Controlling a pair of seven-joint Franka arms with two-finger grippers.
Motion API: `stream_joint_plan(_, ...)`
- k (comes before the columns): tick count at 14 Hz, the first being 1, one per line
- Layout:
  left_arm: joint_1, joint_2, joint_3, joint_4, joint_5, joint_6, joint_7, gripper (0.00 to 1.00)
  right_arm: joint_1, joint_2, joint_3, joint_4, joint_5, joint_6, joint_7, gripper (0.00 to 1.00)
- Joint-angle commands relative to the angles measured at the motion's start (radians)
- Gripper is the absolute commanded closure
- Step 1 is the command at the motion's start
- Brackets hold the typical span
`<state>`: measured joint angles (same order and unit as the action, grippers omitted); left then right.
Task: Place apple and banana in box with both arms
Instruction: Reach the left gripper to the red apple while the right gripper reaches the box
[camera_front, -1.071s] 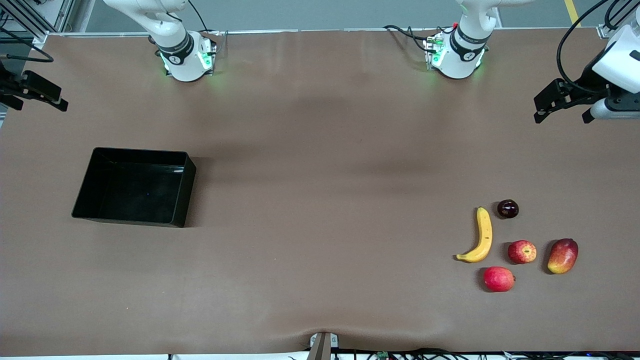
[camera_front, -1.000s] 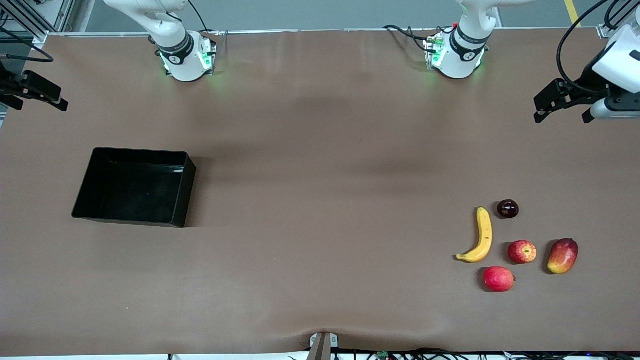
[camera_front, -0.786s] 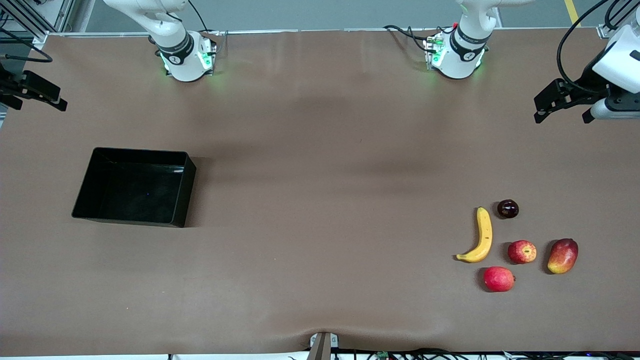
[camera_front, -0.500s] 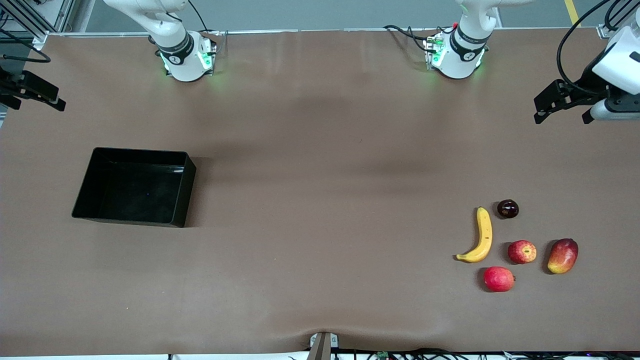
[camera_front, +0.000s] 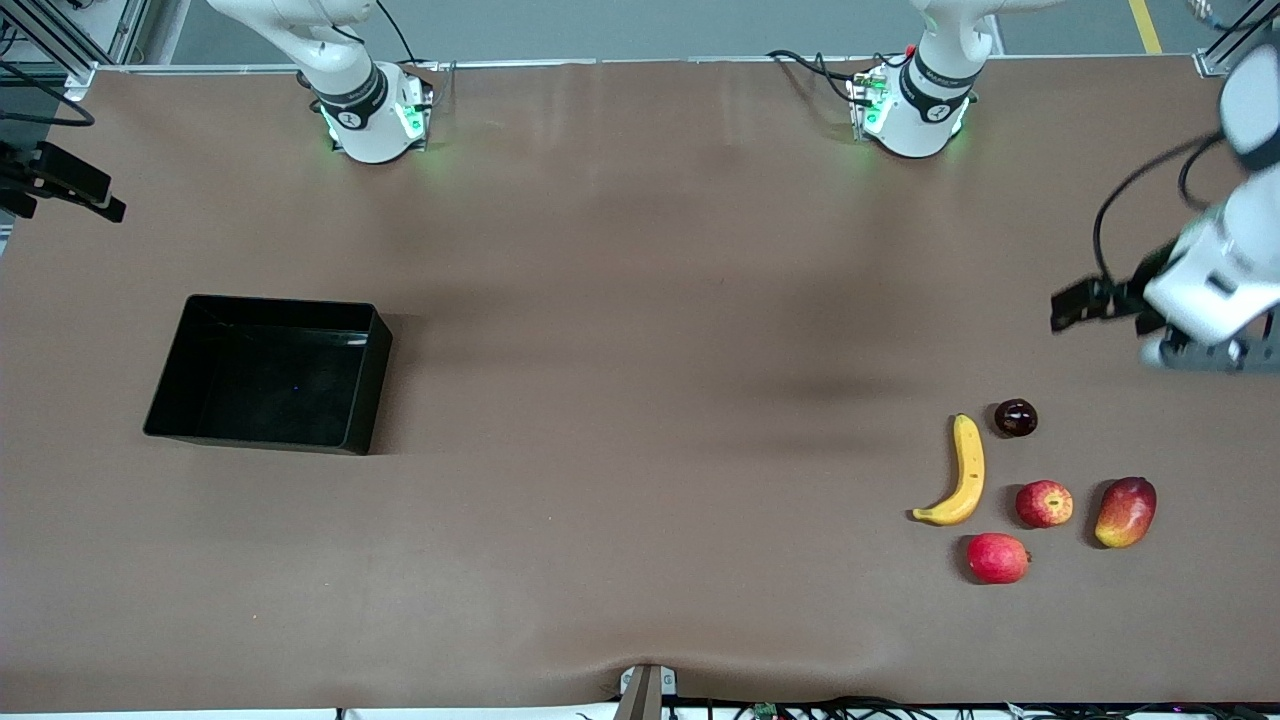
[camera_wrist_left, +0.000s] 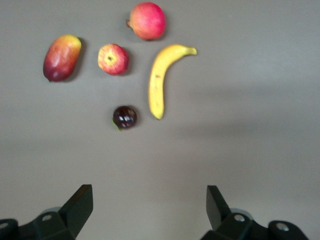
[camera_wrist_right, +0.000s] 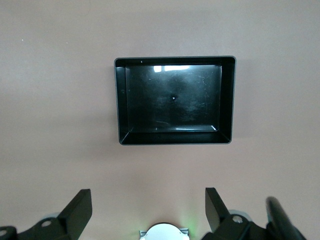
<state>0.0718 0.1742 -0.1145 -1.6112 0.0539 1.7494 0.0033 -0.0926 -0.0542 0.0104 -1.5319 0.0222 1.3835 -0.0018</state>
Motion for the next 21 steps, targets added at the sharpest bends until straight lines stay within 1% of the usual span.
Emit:
stream_joint_plan(1, 0.041, 0.112, -0.008, 0.031, 0.046, 0.111, 0.018, 0.00, -0.027, 0.056, 0.006, 0.025, 0.009, -0.003, -0.003, 0.00)
stream_joint_plan(2, 0.071, 0.155, -0.010, 0.033, 0.047, 0.169, 0.020, 0.00, -0.041, 0.071, 0.006, 0.026, 0.009, -0.001, 0.000, 0.00)
stream_joint_plan(3, 0.083, 0.198, -0.010, 0.036, 0.046, 0.233, 0.020, 0.00, -0.058, 0.124, 0.008, 0.030, 0.016, 0.003, 0.000, 0.00)
stream_joint_plan(4, 0.085, 0.240, -0.008, 0.040, 0.049, 0.292, 0.021, 0.00, -0.076, 0.149, 0.008, 0.033, 0.045, 0.009, -0.001, 0.00)
stream_joint_plan(5, 0.086, 0.279, -0.007, 0.043, 0.063, 0.352, 0.026, 0.00, -0.102, 0.154, 0.006, 0.035, 0.085, 0.009, -0.001, 0.00)
stream_joint_plan(6, 0.091, 0.315, -0.007, 0.045, 0.116, 0.419, 0.038, 0.00, -0.136, 0.163, 0.006, 0.033, 0.126, 0.009, -0.001, 0.00)
stream_joint_plan(7, 0.100, 0.350, -0.007, 0.045, 0.156, 0.483, 0.044, 0.00, -0.162, 0.163, 0.008, 0.030, 0.136, 0.003, -0.001, 0.00)
stream_joint_plan(9, 0.123, 0.436, -0.008, 0.047, 0.153, 0.589, 0.044, 0.00, -0.177, 0.163, 0.006, 0.027, 0.128, -0.001, -0.004, 0.00)
stream_joint_plan(11, 0.138, 0.494, -0.008, 0.050, 0.153, 0.674, 0.044, 0.00, -0.191, 0.174, 0.006, 0.012, 0.127, 0.002, -0.021, 0.00)
stream_joint_plan(13, 0.138, 0.524, -0.008, 0.051, 0.152, 0.697, 0.044, 0.00, -0.238, 0.268, 0.008, -0.025, 0.143, 0.023, -0.122, 0.00)
stream_joint_plan(14, 0.137, 0.531, -0.010, 0.057, 0.140, 0.699, 0.041, 0.00, -0.263, 0.342, 0.008, -0.042, 0.174, 0.073, -0.132, 0.00)
stream_joint_plan(15, 0.135, 0.542, -0.010, 0.066, 0.120, 0.700, 0.040, 0.00, -0.272, 0.400, 0.008, -0.042, 0.186, 0.130, -0.138, 0.00)
stream_joint_plan(17, 0.135, 0.560, -0.010, 0.068, 0.104, 0.700, 0.047, 0.00, -0.279, 0.485, 0.006, -0.036, 0.173, 0.190, -0.209, 0.00)
stream_joint_plan(18, 0.135, 0.571, -0.010, 0.068, 0.104, 0.700, 0.047, 0.00, -0.285, 0.494, 0.005, -0.045, 0.157, 0.239, -0.236, 0.00)
stream_joint_plan(19, 0.137, 0.585, -0.011, 0.071, 0.103, 0.700, 0.047, 0.00, -0.295, 0.508, 0.005, -0.043, 0.095, 0.273, -0.266, 0.00)
stream_joint_plan(20, 0.137, 0.591, -0.011, 0.070, 0.103, 0.700, 0.047, 0.00, -0.298, 0.545, 0.005, -0.037, -0.019, 0.329, -0.285, 0.00)
stream_joint_plan(21, 0.137, 0.594, -0.011, 0.070, 0.103, 0.700, 0.047, 0.00, -0.302, 0.559, 0.006, -0.045, -0.109, 0.386, -0.280, 0.00)
